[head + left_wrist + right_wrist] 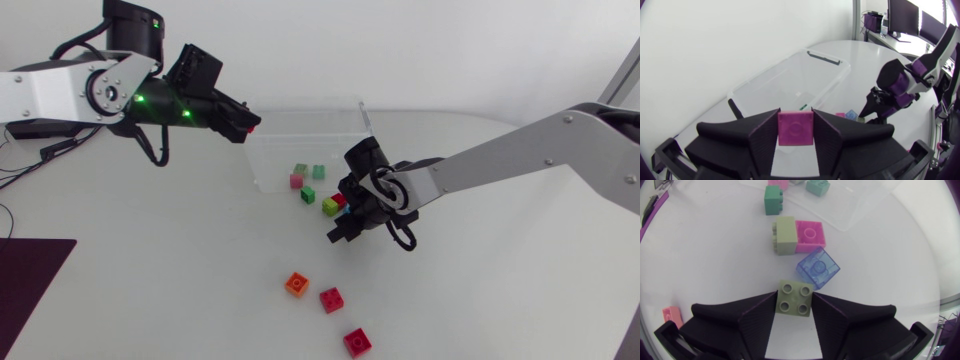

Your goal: Pick up the duplo bricks and place them in the container

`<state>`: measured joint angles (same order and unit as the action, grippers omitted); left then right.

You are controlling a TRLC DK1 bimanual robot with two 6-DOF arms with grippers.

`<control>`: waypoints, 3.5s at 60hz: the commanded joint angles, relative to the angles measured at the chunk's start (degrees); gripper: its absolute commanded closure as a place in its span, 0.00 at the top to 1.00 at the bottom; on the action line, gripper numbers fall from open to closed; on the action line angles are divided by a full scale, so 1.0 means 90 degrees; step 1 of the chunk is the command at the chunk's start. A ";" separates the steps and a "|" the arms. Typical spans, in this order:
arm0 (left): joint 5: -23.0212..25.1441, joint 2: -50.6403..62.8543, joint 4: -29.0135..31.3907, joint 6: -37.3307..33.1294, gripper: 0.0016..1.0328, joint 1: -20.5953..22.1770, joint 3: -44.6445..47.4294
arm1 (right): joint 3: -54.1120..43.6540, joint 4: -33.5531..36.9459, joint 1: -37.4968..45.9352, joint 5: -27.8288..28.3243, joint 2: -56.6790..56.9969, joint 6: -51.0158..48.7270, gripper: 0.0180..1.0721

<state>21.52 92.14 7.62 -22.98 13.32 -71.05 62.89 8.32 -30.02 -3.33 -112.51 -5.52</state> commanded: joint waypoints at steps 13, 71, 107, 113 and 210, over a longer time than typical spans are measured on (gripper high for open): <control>-0.0653 0.1188 -0.0632 0.0942 0.10 0.0258 -0.1237 | -0.0592 0.0375 0.0054 -0.0001 0.1339 0.0027 0.30; -0.0701 -0.1058 0.0218 -0.0239 0.95 0.0991 0.1371 | 0.2846 0.1478 0.0884 0.0556 0.1085 -0.0315 0.31; -0.0594 -0.0843 0.0199 -0.2212 0.95 0.1967 0.3060 | 0.4682 0.1781 0.0767 0.0429 -0.0683 -0.0539 0.95; -0.0604 -0.0609 0.0052 -0.2485 0.95 0.2123 0.2992 | 0.4252 0.1771 0.0797 0.0478 -0.0292 -0.0627 0.95; -0.0584 0.0719 0.3128 -0.4692 0.06 0.1918 0.0785 | -0.2310 0.1381 -0.1821 0.0976 0.3214 0.0184 0.95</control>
<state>14.76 103.33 34.70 -66.24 33.17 -63.37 40.40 20.05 -45.32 5.78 -81.12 -5.52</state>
